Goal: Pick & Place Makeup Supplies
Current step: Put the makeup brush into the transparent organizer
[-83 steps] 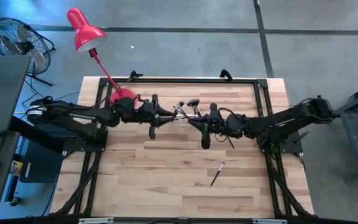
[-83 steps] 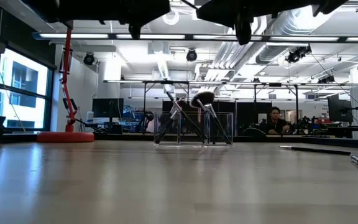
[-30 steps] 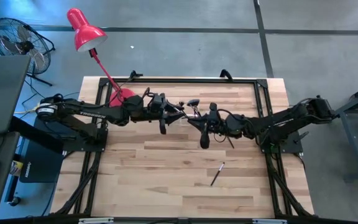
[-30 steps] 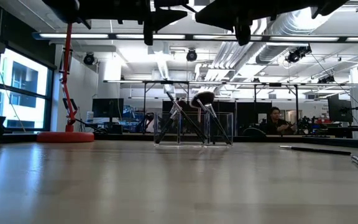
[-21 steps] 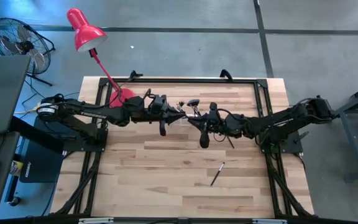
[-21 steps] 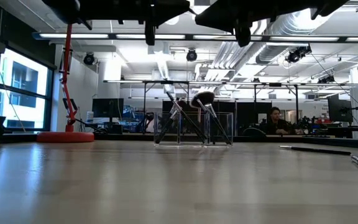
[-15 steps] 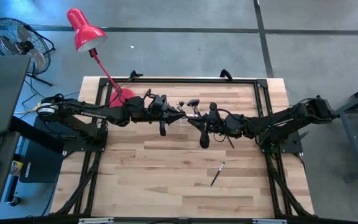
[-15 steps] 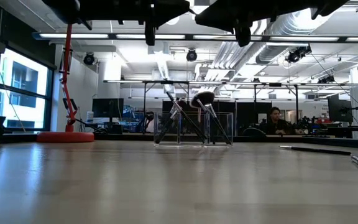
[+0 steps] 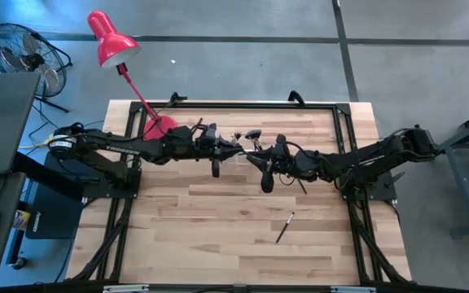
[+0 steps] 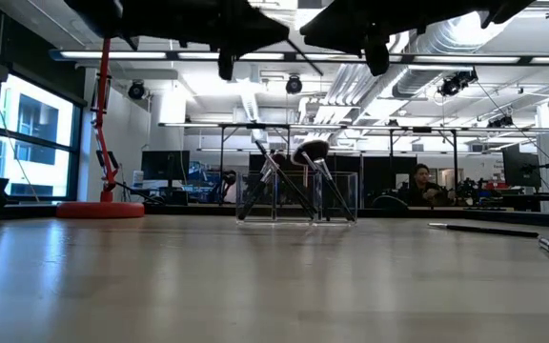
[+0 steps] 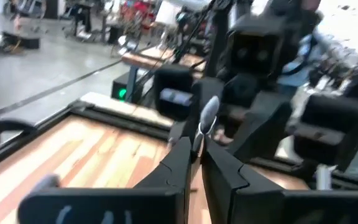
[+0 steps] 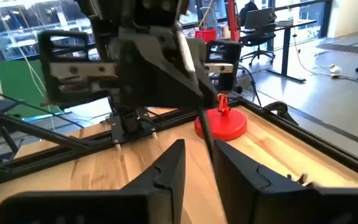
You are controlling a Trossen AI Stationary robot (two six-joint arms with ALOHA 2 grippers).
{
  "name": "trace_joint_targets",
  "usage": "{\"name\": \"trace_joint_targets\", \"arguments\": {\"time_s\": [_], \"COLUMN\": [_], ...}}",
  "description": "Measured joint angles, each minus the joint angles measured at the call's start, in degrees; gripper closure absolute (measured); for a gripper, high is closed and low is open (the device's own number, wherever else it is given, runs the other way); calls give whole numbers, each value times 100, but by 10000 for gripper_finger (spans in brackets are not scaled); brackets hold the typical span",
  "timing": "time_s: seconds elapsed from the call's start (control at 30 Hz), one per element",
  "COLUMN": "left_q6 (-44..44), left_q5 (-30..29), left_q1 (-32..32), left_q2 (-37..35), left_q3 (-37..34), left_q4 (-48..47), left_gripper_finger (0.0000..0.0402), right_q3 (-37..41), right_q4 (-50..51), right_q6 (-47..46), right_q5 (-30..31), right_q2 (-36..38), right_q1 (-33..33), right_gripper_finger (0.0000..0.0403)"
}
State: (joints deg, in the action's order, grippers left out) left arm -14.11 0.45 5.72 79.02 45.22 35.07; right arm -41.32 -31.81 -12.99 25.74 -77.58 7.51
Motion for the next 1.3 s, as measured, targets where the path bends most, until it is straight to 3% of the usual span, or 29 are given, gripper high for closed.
{"name": "trace_joint_targets", "arguments": {"time_s": [0.37,0.63,0.87,1.13,1.3], "left_q6": [502,978,982,935,936], "left_q5": [-32,12,53,374,217], "left_q1": [2,107,633,903,890], "left_q2": [0,0,35,573,1035], "left_q3": [-4,-1,-1,10,50], "left_q4": [-840,-1336,-1505,-1252,-663], "left_gripper_finger": [385,384,384,384,384], "right_q3": [-6,-7,-7,-7,-7], "right_q4": [781,2540,3842,4884,5131], "right_q6": [-122,-1638,-2564,-2523,-2039], "right_q5": [142,-253,-365,-366,-405], "right_q2": [2,2,2,2,2], "right_q1": [0,0,0,-146,-327], "right_gripper_finger": [291,289,289,289,289]}}
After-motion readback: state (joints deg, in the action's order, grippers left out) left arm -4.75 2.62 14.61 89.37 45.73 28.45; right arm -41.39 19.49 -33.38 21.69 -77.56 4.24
